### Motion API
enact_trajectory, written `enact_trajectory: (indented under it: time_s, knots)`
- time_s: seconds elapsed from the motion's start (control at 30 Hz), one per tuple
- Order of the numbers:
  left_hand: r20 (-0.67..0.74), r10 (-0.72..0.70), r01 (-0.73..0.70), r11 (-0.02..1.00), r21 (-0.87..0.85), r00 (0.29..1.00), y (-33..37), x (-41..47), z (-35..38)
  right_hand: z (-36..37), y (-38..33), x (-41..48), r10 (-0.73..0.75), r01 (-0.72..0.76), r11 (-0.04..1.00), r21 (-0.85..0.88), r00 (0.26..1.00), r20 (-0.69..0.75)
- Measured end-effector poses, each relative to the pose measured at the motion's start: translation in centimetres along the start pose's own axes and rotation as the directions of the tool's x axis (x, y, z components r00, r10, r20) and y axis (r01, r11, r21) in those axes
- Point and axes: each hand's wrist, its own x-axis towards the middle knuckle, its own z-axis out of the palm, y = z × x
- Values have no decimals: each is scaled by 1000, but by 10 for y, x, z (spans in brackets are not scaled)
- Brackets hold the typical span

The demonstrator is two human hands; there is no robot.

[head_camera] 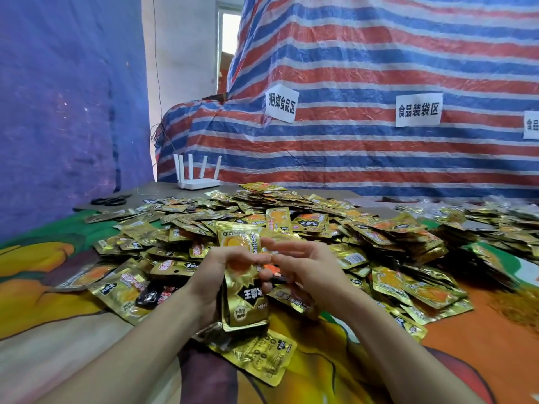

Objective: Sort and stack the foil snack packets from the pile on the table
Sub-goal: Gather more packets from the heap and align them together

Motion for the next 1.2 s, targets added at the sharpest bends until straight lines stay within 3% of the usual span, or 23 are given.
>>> enact_trajectory:
  time_s: [0.07, 0.27, 0.47, 0.57, 0.7, 0.83, 0.9, 1.03, 1.2]
  knots:
    - [50, 4, 0, 997, -79, 999, 0, 1, -2, -5, -4, 0, 29, -31, 999, 12, 996, 83]
    - [88, 94, -82, 987, -139, 992, 0, 6, -4, -14, -12, 1, -10, -92, 944, 317, 951, 308]
    - [247, 7, 25, 992, -127, 969, 0, 1, -1, -20, -18, -2, -139, -105, 624, 774, 960, 242]
    - [278, 55, -19, 991, -129, 959, 0, 2, -2, -16, -16, -1, -148, -128, 612, 781, 951, 272]
    - [-65, 91, -96, 993, -63, 994, 0, 7, -8, -8, -12, 1, -78, -57, 768, 638, 980, 182]
    - [-411, 317, -375, 925, -66, 855, 6, 16, -16, 9, -3, 0, 2, -37, 892, 450, 997, 79]
    - [-491, 385, -453, 891, -22, 782, 8, 17, -15, 22, -2, -2, 28, -57, 908, 416, 997, 75]
    - [-558, 431, -511, 860, 15, 709, 8, 15, -8, 40, -1, -4, 27, -48, 921, 387, 998, 60]
    - [-531, 483, -529, 845, 76, 696, 7, 11, 2, 49, 4, -5, -13, -44, 909, 414, 991, 134]
